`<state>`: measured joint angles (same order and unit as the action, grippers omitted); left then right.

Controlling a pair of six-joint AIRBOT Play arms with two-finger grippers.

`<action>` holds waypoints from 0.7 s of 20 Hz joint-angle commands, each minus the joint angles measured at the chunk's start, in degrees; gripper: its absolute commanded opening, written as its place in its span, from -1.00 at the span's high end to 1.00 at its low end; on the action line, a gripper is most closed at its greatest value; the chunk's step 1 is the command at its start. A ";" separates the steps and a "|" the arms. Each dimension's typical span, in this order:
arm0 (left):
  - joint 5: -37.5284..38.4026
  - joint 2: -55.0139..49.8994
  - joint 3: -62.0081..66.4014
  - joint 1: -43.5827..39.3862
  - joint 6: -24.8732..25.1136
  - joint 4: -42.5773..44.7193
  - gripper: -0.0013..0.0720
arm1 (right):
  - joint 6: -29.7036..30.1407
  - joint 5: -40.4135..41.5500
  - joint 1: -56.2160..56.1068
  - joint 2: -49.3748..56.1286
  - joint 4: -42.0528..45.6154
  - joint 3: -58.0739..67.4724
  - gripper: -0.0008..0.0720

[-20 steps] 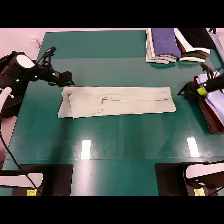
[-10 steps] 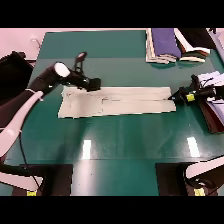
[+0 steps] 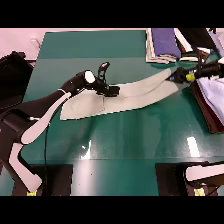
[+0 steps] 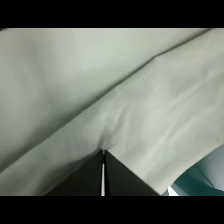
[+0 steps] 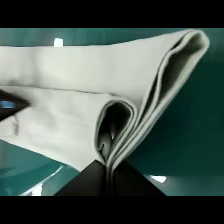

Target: Fold the shirts.

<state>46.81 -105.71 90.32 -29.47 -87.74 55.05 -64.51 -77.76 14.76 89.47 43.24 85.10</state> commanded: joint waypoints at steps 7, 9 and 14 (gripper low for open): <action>-1.53 -2.80 1.68 -0.72 -1.18 0.04 0.90 | -6.51 1.75 -17.11 -8.15 -0.24 11.87 0.93; -1.99 -2.80 1.70 -0.70 -2.29 0.04 0.90 | -7.65 3.23 -20.96 -8.15 -0.24 13.09 0.94; 5.09 -1.44 7.87 2.71 -2.27 3.48 0.90 | -9.16 9.31 -29.27 -7.85 -0.37 13.92 0.93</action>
<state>47.88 -108.03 95.00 -28.75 -89.80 56.69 -72.53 -72.12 -9.96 81.54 43.00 98.32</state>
